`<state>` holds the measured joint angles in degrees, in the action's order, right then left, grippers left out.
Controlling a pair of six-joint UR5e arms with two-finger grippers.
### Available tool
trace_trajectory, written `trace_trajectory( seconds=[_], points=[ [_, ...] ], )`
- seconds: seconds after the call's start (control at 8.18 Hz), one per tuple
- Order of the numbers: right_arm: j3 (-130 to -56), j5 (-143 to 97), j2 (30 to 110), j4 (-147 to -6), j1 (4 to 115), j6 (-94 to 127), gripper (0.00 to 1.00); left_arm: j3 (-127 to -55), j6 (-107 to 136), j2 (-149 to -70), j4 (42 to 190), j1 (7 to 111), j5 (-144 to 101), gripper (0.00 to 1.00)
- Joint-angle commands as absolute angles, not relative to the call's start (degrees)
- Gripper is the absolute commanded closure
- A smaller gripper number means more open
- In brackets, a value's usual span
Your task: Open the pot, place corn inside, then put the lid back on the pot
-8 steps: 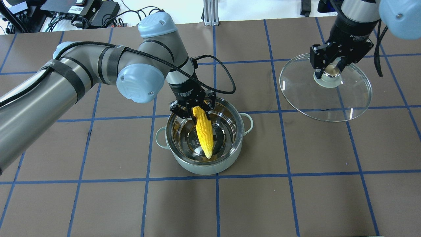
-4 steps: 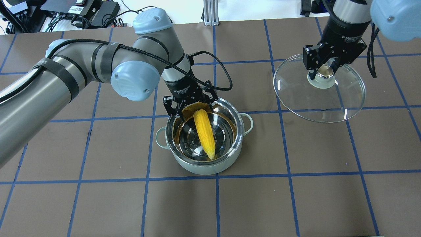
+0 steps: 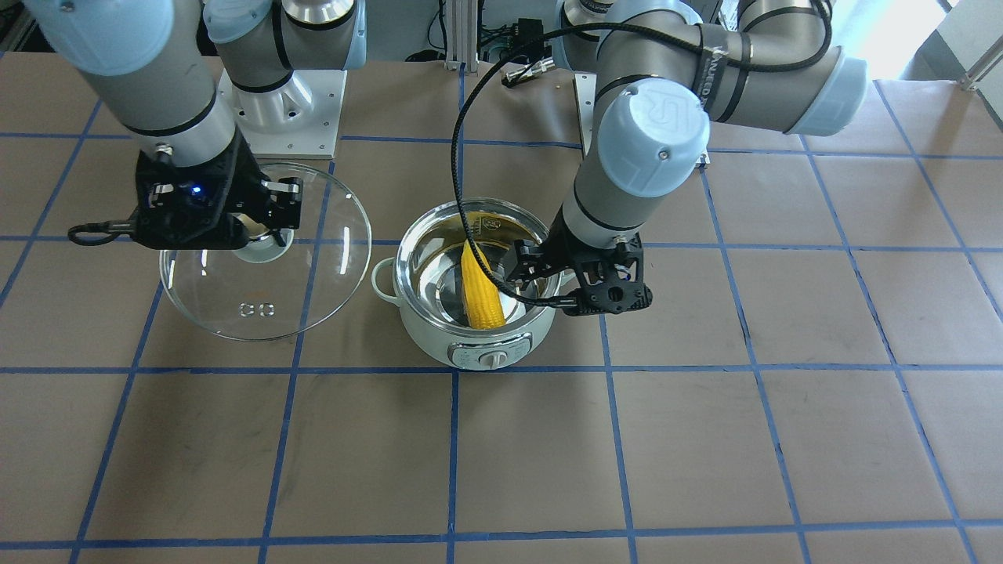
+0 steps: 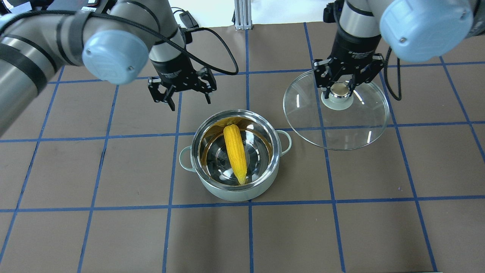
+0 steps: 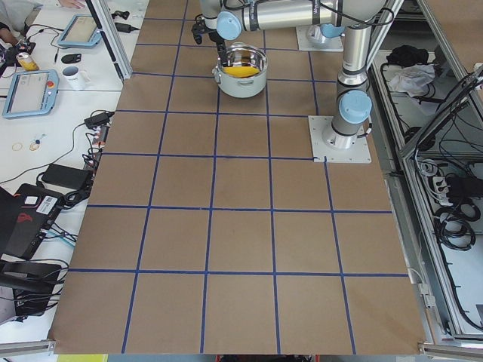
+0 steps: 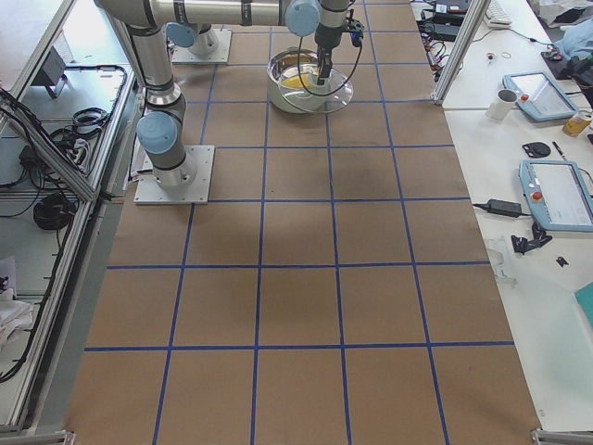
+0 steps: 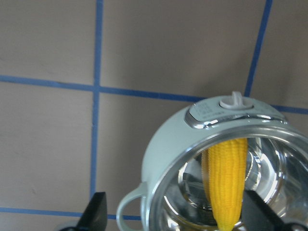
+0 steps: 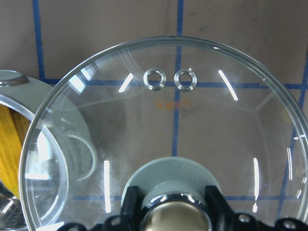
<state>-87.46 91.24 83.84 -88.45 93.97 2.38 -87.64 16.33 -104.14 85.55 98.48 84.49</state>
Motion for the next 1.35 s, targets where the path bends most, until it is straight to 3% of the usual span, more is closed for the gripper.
trace_trajectory(
  seconds=[0.0,0.49,1.22],
  points=[
    [-87.9,90.2,82.9,-90.3,102.9,13.6,1.0,-80.6,1.7,-100.9,91.7,90.6,93.3,0.0],
    [-89.8,82.8,79.6,-100.1,117.1,25.3,1.0,-79.6,0.4,-94.7,94.9,88.9,96.3,0.0],
    [-91.8,84.9,76.6,-107.8,118.1,14.2,1.0,-80.2,1.2,-94.3,92.4,88.9,97.6,0.0]
  ],
)
